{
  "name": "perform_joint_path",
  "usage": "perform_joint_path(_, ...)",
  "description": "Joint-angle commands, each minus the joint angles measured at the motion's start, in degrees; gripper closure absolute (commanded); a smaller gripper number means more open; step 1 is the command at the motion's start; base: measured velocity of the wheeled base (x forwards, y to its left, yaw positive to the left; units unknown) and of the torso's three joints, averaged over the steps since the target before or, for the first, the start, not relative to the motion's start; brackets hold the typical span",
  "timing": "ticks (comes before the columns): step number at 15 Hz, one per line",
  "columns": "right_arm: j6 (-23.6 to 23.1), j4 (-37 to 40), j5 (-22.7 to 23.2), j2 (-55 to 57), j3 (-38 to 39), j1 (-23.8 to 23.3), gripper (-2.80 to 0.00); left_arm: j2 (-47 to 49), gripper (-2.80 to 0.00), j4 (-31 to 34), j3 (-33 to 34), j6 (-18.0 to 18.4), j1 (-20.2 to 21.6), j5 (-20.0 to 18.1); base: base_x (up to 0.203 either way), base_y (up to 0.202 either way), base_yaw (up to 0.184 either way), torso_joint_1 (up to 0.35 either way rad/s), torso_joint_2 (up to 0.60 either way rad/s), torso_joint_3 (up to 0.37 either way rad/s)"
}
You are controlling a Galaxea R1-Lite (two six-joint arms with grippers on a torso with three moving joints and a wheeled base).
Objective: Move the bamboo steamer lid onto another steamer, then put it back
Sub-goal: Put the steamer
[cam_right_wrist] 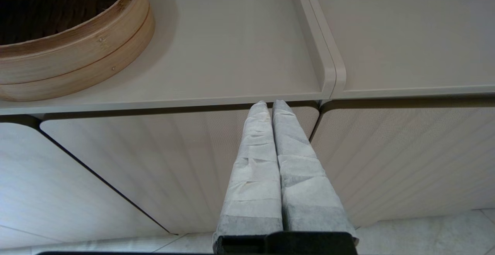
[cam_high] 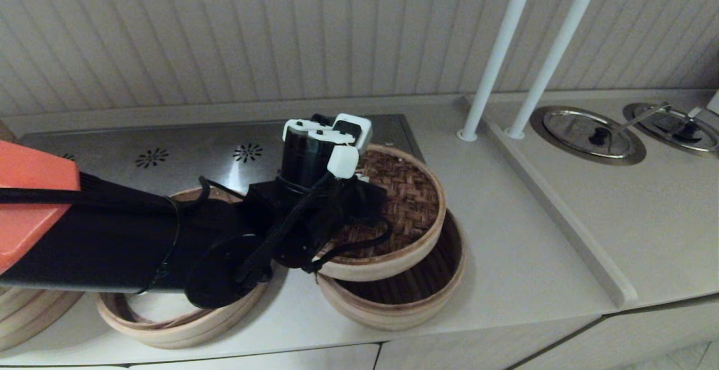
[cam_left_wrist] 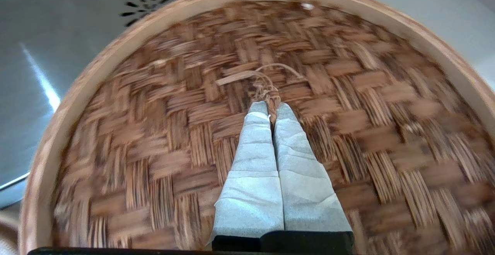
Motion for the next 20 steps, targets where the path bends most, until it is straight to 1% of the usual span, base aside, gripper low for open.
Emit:
perform_joint_path(1, 0.0, 0.0, 0.0, 0.1, 0.0, 0.0, 0.0, 1.9, 0.0, -0.2, -0.6, -0.1, -0.9, 0.2, 0.0, 0.0, 0.0, 0.0, 0.0, 0.0)
perform_joint_path(4, 0.0, 0.0, 0.0, 0.1, 0.0, 0.0, 0.0, 3.1, 0.0, -0.7, -0.6, -0.1, -2.7, 0.3, 0.0, 0.0, 0.0, 0.0, 0.0, 0.0)
perform_joint_path(5, 0.0, 0.0, 0.0, 0.1, 0.0, 0.0, 0.0, 3.8, 0.0, -1.0, -0.3, -0.1, -4.0, 0.6, 0.0, 0.0, 0.0, 0.0, 0.0, 0.0)
perform_joint_path(6, 0.0, 0.0, 0.0, 0.1, 0.0, 0.0, 0.0, 4.4, 0.0, -1.0, -0.3, -0.1, -4.5, 1.3, 0.0, 0.0, 0.0, 0.0, 0.0, 0.0)
perform_joint_path(9, 0.0, 0.0, 0.0, 0.1, 0.0, 0.0, 0.0, 5.9, 0.0, -1.1, -0.6, 0.0, -5.6, 1.5, 0.0, 0.0, 0.0, 0.0, 0.0, 0.0)
perform_joint_path(20, 0.0, 0.0, 0.0, 0.1, 0.0, 0.0, 0.0, 7.3, 0.0, -0.3, -1.4, 0.0, -6.0, 1.9, 0.0, 0.0, 0.0, 0.0, 0.0, 0.0)
